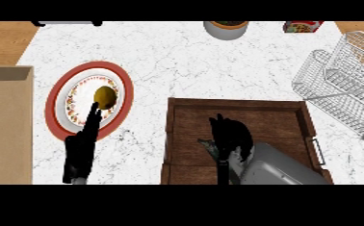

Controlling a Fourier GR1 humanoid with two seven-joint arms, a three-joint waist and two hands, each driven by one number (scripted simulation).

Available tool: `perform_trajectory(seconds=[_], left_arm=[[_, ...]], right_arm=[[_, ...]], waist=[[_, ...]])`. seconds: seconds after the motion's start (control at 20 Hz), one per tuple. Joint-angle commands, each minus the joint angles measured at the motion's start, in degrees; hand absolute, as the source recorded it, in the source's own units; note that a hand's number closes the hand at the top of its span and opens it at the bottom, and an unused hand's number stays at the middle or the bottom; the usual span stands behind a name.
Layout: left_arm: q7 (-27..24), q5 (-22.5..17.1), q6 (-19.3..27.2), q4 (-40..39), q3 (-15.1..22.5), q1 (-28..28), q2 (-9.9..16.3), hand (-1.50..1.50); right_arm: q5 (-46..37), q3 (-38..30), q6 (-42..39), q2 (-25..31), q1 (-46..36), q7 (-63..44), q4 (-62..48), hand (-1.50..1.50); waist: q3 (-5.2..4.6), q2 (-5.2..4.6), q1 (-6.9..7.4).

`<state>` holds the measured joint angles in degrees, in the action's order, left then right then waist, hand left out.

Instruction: Pick the eggplant from the tray and place it in the tiered basket

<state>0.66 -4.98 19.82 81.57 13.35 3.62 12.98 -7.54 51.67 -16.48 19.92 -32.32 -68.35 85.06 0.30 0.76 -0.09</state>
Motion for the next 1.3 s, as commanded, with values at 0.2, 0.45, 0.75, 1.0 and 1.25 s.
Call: perform_trajectory(seconds=[0.2, 0.45, 0.75, 1.0, 1.25], left_arm=[[0.37, -1.87, -3.03, -1.12, -2.04, 1.01, 1.37, 0.00], [1.49, 0.96, -0.73, -0.77, -0.23, 0.52, -0.76, 0.00], [0.40, 1.16, -1.54, -1.31, -0.96, 0.72, -1.06, 0.00], [-0.98, -0.17, -0.59, -1.49, -3.09, 3.32, -1.35, 0.00], [0.53, -1.07, 1.35, 1.53, -5.64, 6.59, -0.19, 0.00]], right_arm=[[-2.31, 0.34, -2.00, 0.38, 3.20, -6.24, -1.51, 1.50], [-7.34, 1.82, -1.96, -1.38, 4.16, -2.28, -1.89, 1.50], [-17.08, 3.70, -0.41, -5.09, 0.95, 4.08, -8.12, 1.50], [-18.28, -9.35, 9.46, 15.95, 10.18, 10.83, 3.98, 1.50], [-14.34, -24.16, 18.14, 30.18, 17.88, 20.68, 3.94, 1.50]], waist=[[-0.36, -0.67, -0.02], [-0.32, -0.68, 0.08], [-0.31, -0.81, 0.60], [-0.23, 0.04, -4.34], [0.10, 0.86, -9.46]])
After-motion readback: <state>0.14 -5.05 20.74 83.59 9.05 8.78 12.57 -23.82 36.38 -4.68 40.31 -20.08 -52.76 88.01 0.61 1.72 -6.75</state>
